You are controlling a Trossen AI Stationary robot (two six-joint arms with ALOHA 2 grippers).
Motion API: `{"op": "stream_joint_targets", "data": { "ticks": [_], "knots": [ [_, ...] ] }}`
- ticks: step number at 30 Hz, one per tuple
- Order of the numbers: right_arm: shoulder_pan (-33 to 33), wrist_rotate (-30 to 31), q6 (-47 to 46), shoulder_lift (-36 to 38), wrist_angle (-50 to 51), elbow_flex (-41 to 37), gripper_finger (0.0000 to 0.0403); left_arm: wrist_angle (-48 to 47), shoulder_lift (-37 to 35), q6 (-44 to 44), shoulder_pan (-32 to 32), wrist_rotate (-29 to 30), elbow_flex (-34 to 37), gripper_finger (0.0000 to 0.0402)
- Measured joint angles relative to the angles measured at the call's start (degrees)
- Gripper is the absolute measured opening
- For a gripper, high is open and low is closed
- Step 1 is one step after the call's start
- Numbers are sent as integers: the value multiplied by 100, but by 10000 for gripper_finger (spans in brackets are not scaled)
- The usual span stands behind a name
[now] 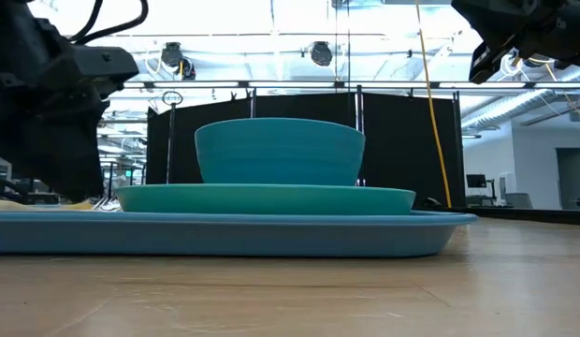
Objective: Set up tray
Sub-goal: Put the yellow knife on the blue serving tray to the left of the orange spoon
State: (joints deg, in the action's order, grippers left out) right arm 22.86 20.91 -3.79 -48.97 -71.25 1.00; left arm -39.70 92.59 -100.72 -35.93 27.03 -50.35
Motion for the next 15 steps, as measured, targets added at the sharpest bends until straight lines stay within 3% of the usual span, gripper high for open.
{"op": "stream_joint_targets", "data": {
  "ticks": [15],
  "knots": [
    [0,0,0,0,36,1,0,174,525,-32,126,-383,-17,113]
  ]
}}
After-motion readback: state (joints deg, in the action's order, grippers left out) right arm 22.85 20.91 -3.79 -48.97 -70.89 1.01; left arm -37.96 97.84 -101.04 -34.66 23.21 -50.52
